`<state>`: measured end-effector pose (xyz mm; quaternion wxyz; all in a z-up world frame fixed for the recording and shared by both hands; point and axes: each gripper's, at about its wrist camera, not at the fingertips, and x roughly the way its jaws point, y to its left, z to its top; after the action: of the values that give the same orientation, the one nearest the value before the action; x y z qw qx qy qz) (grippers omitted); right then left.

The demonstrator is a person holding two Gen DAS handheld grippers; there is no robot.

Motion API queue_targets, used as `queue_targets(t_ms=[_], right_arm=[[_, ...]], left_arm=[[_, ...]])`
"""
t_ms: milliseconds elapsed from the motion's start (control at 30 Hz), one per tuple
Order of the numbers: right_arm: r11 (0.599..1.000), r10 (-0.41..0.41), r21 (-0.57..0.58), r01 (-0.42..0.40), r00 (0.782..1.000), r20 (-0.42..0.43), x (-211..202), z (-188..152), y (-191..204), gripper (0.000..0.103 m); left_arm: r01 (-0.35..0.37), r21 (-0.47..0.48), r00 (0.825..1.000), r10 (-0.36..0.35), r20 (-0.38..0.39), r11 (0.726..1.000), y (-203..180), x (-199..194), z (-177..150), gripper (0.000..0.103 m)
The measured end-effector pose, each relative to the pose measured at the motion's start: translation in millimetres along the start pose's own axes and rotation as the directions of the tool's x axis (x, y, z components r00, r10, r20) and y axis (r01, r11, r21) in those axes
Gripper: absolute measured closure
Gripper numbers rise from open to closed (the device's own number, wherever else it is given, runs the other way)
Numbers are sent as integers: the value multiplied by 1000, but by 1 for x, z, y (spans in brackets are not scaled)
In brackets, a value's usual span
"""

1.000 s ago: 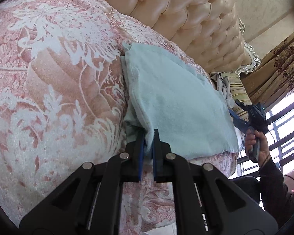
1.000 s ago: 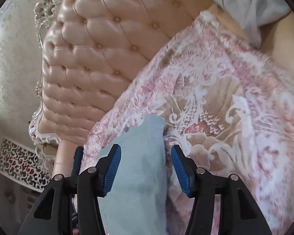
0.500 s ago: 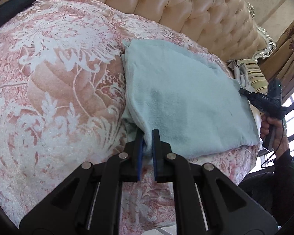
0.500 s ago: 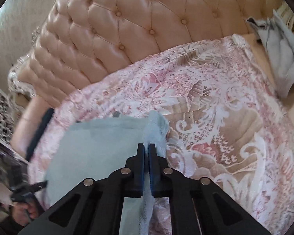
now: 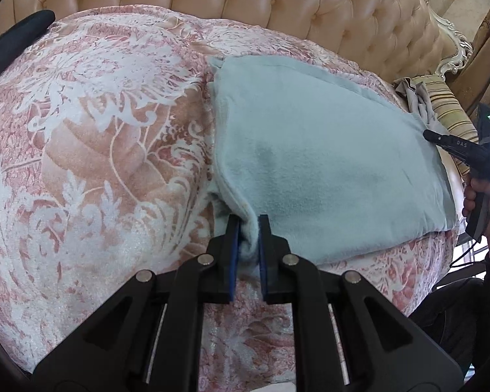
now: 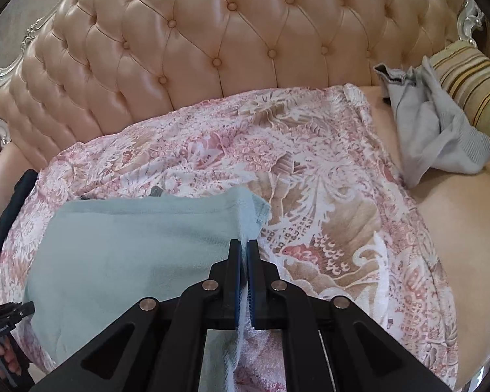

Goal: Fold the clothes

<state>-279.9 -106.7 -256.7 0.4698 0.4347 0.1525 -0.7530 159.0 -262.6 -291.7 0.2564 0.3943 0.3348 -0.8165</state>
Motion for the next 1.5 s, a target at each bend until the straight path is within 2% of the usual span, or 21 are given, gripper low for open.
queue_targets(t_ms=[467, 733, 867, 967, 1067, 1167, 1200, 1233, 1300, 1367, 1467, 1500], right_arm=[[994, -80, -70, 83, 996, 44, -12, 1, 19, 100], [994, -83, -68, 87, 994, 70, -21, 3, 19, 100], [995, -86, -44, 87, 996, 28, -7, -1, 11, 100], [998, -57, -1, 57, 997, -60, 20, -9, -1, 100], [999, -39, 14, 40, 998, -53, 20, -12, -5, 100], [999, -21, 45, 24, 999, -48, 17, -12, -10, 98], [998, -12, 54, 15, 999, -44, 15, -12, -12, 91], [998, -30, 51, 31, 999, -30, 10, -10, -14, 89], [997, -67, 45, 67, 998, -2, -2, -8, -17, 76], [996, -36, 84, 34, 999, 14, -18, -15, -18, 72], [989, 13, 144, -18, 999, 38, -43, -25, -20, 66], [986, 28, 163, -36, 998, 47, -51, -29, -21, 62]], left_arm=[[2, -11, 1000, -2, 1, 1000, -1, 0, 0, 89], [2, -12, 1000, -2, 1, 1000, -1, 0, 1, 89], [4, -21, 1000, -4, -1, 1000, 0, 1, 1, 89], [13, -40, 1000, -13, -2, 999, 2, 0, 1, 89], [29, -72, 1000, -28, 8, 997, 7, -5, 2, 89], [51, -111, 999, -49, 24, 992, 14, -12, 2, 79], [69, -138, 997, -65, 39, 988, 20, -16, 2, 72], [88, -164, 995, -80, 55, 983, 25, -21, 2, 60], [126, -214, 990, -110, 87, 969, 37, -30, 2, 51], [182, -264, 981, -156, 117, 947, 48, -37, 1, 49], [341, -356, 940, -323, 111, 870, 60, -30, -3, 49], [364, -379, 930, -352, 102, 851, 61, -27, -5, 49]])
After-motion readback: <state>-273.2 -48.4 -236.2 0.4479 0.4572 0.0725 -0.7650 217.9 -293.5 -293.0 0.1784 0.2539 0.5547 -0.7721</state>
